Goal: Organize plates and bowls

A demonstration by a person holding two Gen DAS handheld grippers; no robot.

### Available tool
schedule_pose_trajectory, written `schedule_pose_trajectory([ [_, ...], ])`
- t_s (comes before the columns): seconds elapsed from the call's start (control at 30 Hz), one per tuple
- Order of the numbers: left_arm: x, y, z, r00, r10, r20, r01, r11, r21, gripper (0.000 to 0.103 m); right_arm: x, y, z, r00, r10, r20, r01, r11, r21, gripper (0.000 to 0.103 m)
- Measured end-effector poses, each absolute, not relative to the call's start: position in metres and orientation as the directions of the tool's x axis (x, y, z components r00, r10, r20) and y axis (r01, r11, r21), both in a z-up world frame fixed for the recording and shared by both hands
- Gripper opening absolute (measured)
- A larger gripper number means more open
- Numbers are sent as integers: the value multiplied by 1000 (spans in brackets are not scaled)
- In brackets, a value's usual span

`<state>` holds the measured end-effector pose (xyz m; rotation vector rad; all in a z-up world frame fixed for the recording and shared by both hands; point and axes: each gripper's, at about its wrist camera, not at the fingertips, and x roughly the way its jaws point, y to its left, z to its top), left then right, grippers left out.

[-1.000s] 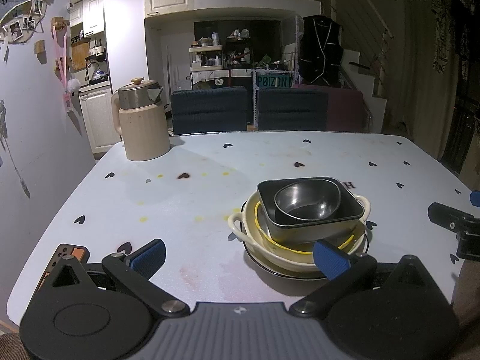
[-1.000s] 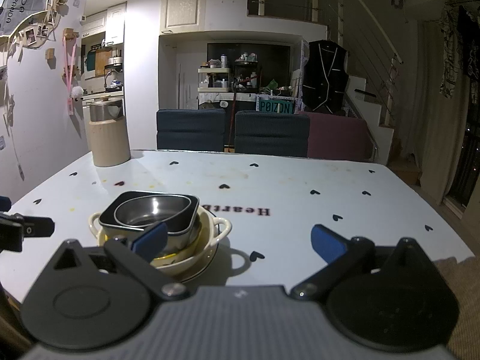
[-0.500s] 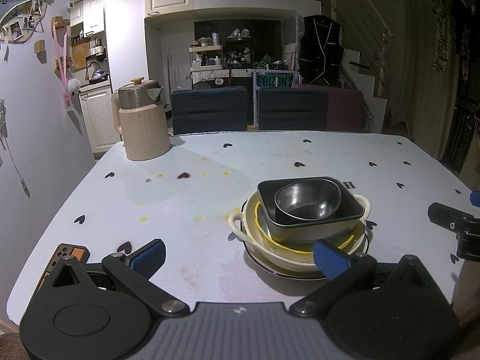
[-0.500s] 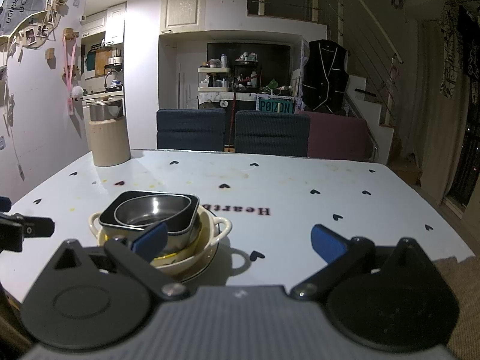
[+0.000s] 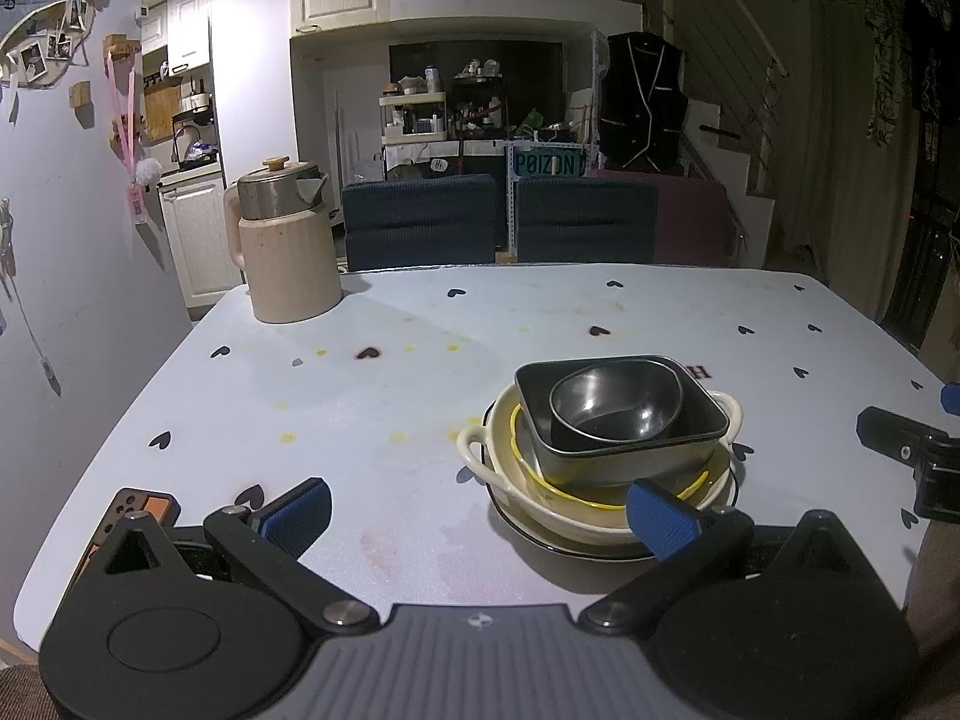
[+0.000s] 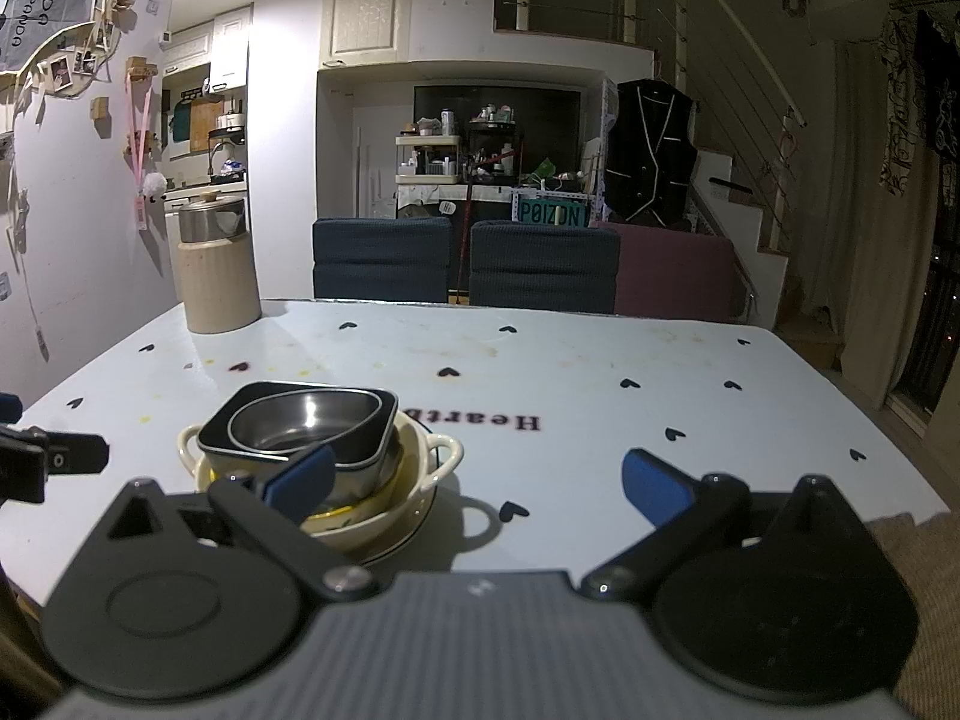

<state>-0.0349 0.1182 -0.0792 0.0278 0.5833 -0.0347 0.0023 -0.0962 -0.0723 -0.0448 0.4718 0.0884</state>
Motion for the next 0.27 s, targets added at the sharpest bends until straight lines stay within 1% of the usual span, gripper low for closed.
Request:
schedule_pose_trajectory([
  [0.27, -35, 119, -79, 835, -25, -549, 40, 999, 16, 103, 2, -96, -72, 887, 74, -456, -95, 995, -23, 103],
])
